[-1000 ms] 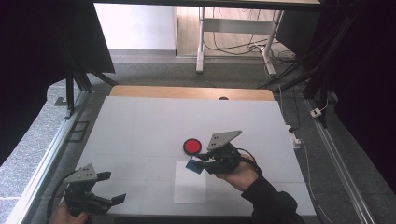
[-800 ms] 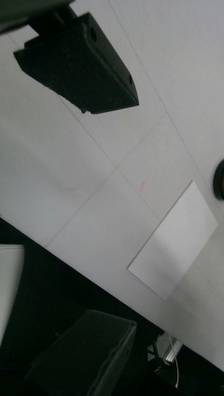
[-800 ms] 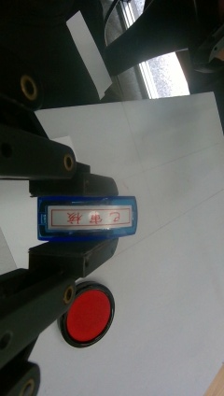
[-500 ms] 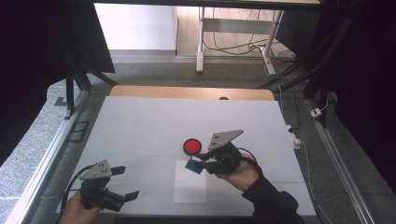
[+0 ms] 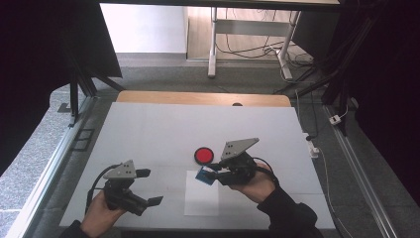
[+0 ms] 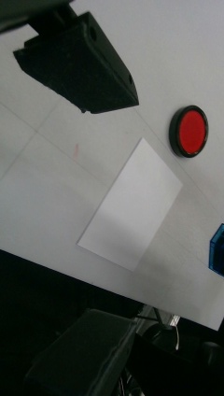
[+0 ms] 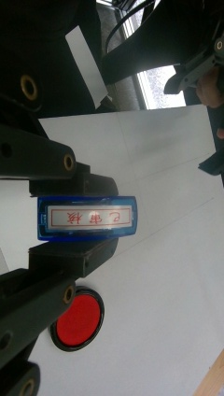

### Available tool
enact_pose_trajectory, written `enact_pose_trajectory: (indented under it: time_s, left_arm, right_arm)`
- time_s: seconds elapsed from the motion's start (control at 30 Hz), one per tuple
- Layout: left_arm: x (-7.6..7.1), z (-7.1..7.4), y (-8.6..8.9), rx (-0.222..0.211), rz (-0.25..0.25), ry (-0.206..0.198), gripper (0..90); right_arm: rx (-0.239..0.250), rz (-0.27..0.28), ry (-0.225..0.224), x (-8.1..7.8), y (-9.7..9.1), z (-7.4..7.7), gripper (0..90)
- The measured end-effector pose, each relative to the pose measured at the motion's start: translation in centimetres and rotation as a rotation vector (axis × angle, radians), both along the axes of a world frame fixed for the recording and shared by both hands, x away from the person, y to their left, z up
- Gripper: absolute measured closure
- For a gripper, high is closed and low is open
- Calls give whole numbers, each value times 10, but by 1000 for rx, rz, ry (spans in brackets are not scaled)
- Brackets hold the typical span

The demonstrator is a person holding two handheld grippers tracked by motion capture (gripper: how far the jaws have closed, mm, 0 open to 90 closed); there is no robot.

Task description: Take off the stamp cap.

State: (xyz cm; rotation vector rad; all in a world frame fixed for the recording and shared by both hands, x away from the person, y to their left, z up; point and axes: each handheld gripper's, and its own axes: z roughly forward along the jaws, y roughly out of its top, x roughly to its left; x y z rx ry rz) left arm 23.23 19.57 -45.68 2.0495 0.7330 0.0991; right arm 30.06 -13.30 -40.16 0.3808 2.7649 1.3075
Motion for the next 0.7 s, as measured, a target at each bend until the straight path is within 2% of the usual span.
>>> enact_pose_trajectory:
  time_s: [0.27,0.43,0.57,0.7]
  left_arm:
    - [16,-1,-14,-21,-84,17,0]
    - [25,-2,-24,-20,-109,16,0]
    - [30,-2,-35,9,-137,0,0]
    - [36,-2,-47,18,-170,-5,0]
  right_arm:
    - [11,10,-5,-1,0,3,709]
    - [16,14,-4,-1,0,4,709]
    - [22,21,-7,-2,0,5,709]
    - [27,28,-7,-2,0,6,709]
